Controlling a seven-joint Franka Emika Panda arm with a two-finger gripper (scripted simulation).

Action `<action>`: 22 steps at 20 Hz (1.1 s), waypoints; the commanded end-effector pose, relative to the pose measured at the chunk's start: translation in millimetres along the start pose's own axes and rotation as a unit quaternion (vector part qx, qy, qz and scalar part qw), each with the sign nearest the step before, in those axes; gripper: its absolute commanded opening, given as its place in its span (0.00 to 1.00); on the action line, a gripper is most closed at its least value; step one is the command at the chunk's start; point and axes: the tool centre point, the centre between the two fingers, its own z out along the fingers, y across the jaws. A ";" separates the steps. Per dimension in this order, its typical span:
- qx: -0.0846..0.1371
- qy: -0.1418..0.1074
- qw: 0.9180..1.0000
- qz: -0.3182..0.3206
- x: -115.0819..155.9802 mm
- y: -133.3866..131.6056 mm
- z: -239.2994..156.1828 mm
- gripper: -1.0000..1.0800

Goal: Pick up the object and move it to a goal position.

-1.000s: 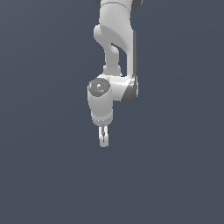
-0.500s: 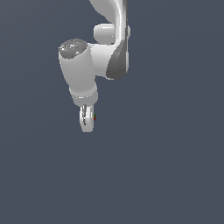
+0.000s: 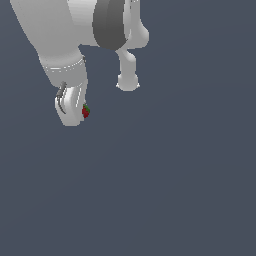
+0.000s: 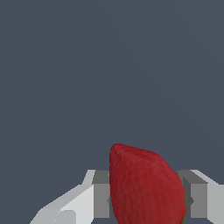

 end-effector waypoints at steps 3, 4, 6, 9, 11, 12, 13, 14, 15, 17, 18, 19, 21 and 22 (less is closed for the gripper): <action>0.000 0.000 1.000 -0.001 21.5 4.6 -48.2 0.00; 0.000 0.000 1.000 -0.001 26.0 5.2 -58.2 0.00; 0.000 0.000 1.000 -0.001 34.2 6.3 -76.2 0.00; 0.000 0.000 1.000 -0.002 44.2 7.3 -98.5 0.00; 0.000 0.000 1.000 -0.002 49.8 7.8 -110.4 0.00; 0.000 0.000 1.000 -0.002 52.1 7.9 -115.6 0.00; 0.000 0.000 1.000 -0.002 54.4 8.0 -120.2 0.00; 0.000 0.000 1.000 -0.003 56.2 8.0 -124.5 0.00; 0.000 0.000 1.000 -0.003 58.1 8.0 -128.3 0.00; 0.000 0.000 1.000 -0.003 61.1 8.0 -134.7 0.00; 0.000 0.000 1.000 -0.003 62.4 8.0 -137.4 0.00; 0.000 0.000 1.000 -0.003 63.5 8.0 -139.7 0.00; 0.000 0.000 1.000 -0.003 65.3 7.8 -143.2 0.00; 0.000 0.000 1.000 -0.003 66.0 7.7 -144.5 0.00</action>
